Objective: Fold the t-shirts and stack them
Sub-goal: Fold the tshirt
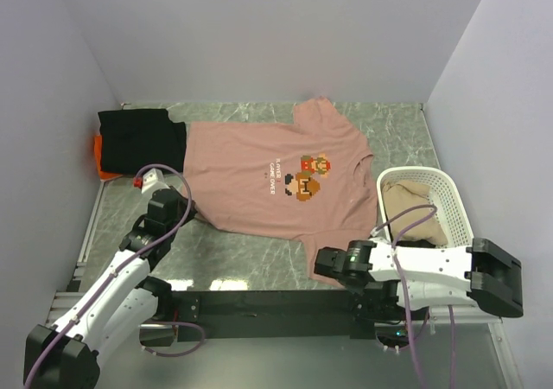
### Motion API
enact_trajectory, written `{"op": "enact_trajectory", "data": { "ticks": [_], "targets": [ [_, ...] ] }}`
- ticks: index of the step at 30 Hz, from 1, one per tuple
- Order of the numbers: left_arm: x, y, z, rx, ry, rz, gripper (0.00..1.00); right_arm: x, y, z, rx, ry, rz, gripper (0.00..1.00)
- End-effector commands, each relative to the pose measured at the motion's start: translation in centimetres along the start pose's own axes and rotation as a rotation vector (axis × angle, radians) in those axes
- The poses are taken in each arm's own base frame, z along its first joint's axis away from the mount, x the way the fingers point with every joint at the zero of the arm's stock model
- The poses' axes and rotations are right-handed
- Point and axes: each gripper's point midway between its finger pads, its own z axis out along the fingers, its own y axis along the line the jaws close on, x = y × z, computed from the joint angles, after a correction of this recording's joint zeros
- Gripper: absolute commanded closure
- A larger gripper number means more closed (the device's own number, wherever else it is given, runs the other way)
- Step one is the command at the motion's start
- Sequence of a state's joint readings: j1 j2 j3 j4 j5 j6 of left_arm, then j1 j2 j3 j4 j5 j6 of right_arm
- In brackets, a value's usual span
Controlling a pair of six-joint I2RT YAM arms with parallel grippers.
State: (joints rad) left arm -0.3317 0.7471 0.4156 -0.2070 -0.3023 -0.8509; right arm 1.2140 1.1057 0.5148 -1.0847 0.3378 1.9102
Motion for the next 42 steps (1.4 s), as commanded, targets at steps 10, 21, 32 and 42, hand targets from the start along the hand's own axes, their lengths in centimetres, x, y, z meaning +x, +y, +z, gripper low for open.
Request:
{"op": "enact_trajectory", "data": {
  "ticks": [10, 21, 32, 42],
  "targets": [
    [-2.1, -0.3, -3.1, 0.018, -0.051, -0.05, 0.99, 0.4, 2.0, -5.4, 0.013, -0.148, -0.213, 1.0],
    [-2.9, -0.7, -2.4, 0.02, -0.077, -0.068, 0.99, -5.7, 7.3, -7.2, -0.126, -0.321, -0.172, 1.0],
    [-4.4, -2.8, 1.5, 0.029, -0.052, -0.031, 0.99, -12.6, 14.0, -5.5, -0.222, -0.434, -0.195, 1.0],
    [-6.2, -4.5, 5.0, 0.044, -0.024, -0.024, 0.99, -17.3, 19.7, -3.5, -0.223, -0.442, -0.257, 1.0]
  ]
}}
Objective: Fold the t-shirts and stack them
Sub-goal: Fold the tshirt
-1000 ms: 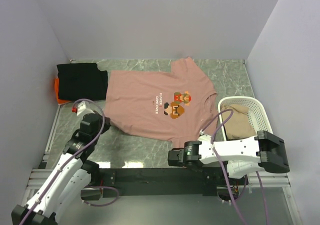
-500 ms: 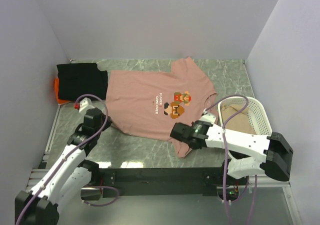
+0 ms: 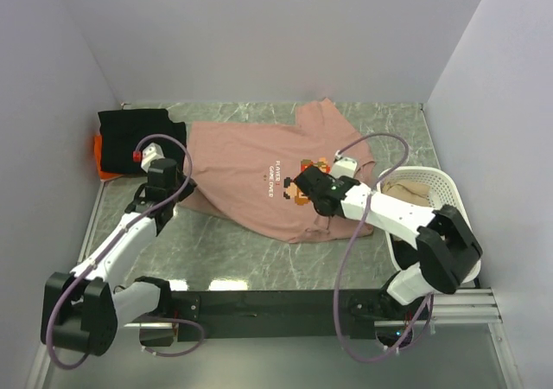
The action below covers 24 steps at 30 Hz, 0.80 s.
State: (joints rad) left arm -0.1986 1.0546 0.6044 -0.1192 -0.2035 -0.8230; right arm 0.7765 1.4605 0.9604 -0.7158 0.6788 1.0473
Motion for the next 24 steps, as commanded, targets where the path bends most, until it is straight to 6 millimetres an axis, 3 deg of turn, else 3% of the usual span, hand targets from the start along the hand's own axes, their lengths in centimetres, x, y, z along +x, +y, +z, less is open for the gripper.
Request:
{"op": "enact_trajectory", "data": {
  "ticks": [1, 17, 24],
  "targets": [
    [-2.6, -2.9, 0.7, 0.085, -0.043, 0.011, 0.99, -3.9, 3.3, 0.7, -0.071, -0.07, -0.012, 1.0],
    [-4.6, -4.0, 4.6, 0.071, -0.017, 0.047, 0.99, -11.5, 4.5, 4.0, -0.074, -0.122, 0.008, 1.0],
    [-5.2, -3.7, 6.0, 0.05, -0.011, 0.053, 0.99, -13.1, 5.3, 5.2, -0.058, -0.133, -0.011, 1.0]
  ]
}}
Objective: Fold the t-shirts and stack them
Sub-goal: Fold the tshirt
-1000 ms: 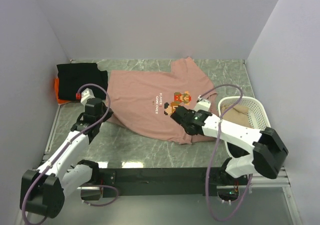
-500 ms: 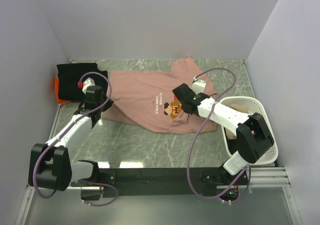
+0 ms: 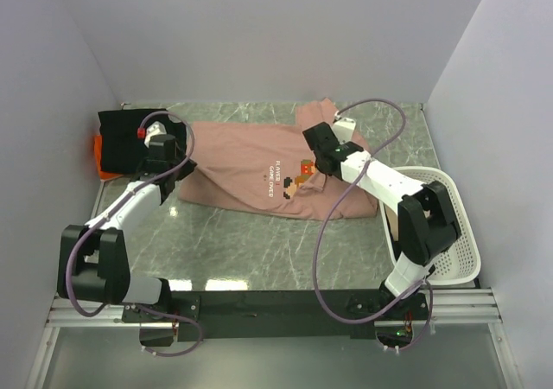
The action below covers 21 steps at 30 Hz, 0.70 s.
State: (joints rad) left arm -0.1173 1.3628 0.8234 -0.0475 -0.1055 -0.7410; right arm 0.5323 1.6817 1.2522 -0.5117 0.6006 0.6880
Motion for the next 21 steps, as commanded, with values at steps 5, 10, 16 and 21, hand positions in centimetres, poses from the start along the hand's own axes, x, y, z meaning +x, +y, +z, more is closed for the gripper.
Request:
{"op": "enact_trajectory", "data": {
  "ticks": [5, 10, 16, 21],
  "targets": [
    [-2.5, -0.8, 1.5, 0.024, -0.036, 0.014, 0.99, -3.7, 0.7, 0.8, 0.014, -0.067, 0.008, 1.0],
    [-2.3, 0.1, 2.5, 0.005, -0.014, 0.004, 1.0, -4.5, 0.2, 1.7, 0.036, -0.065, 0.009, 1.0],
    [-2.1, 0.4, 3.8, -0.002, 0.015, 0.011, 0.99, -4.8, 0.2, 2.8, 0.056, -0.053, -0.005, 1.0],
    [-2.6, 0.0, 4.8, 0.015, 0.013, 0.014, 0.99, -5.4, 0.3, 3.4, 0.067, -0.057, -0.006, 1.0]
  ]
}}
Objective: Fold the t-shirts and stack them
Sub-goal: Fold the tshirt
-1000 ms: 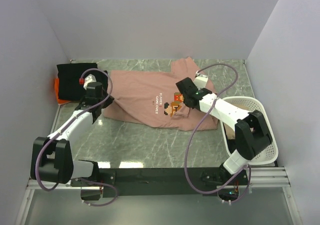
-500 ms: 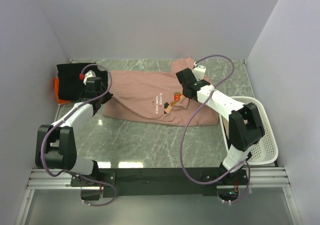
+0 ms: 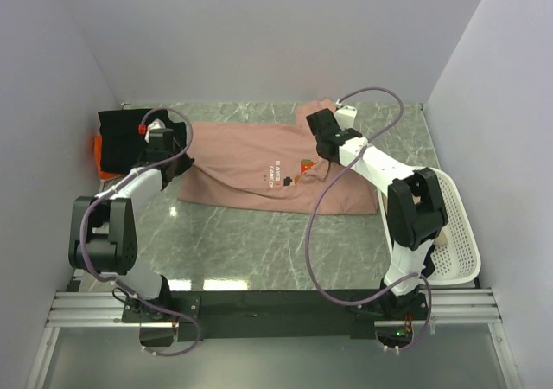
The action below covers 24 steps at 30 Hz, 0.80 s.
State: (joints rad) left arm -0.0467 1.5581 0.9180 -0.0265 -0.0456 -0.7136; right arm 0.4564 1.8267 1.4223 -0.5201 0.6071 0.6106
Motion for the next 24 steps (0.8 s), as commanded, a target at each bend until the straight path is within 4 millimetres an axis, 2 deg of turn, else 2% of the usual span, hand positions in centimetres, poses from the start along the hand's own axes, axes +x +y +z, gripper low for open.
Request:
{"op": "enact_trajectory", "data": {
  "ticks": [1, 10, 24],
  "targets": [
    [-2.6, -2.1, 0.5, 0.062, -0.05, 0.026, 0.99, -2.2, 0.1, 0.1, 0.012, -0.042, 0.013, 1.0],
    [-2.7, -1.2, 1.7, 0.03, -0.039, 0.014, 0.99, -2.2, -0.2, 1.3, 0.04, -0.03, 0.009, 1.0],
    [-2.8, -0.4, 2.6, 0.016, -0.025, 0.015, 0.99, -4.1, -1.5, 1.5, 0.043, -0.047, 0.049, 1.0]
  ]
}}
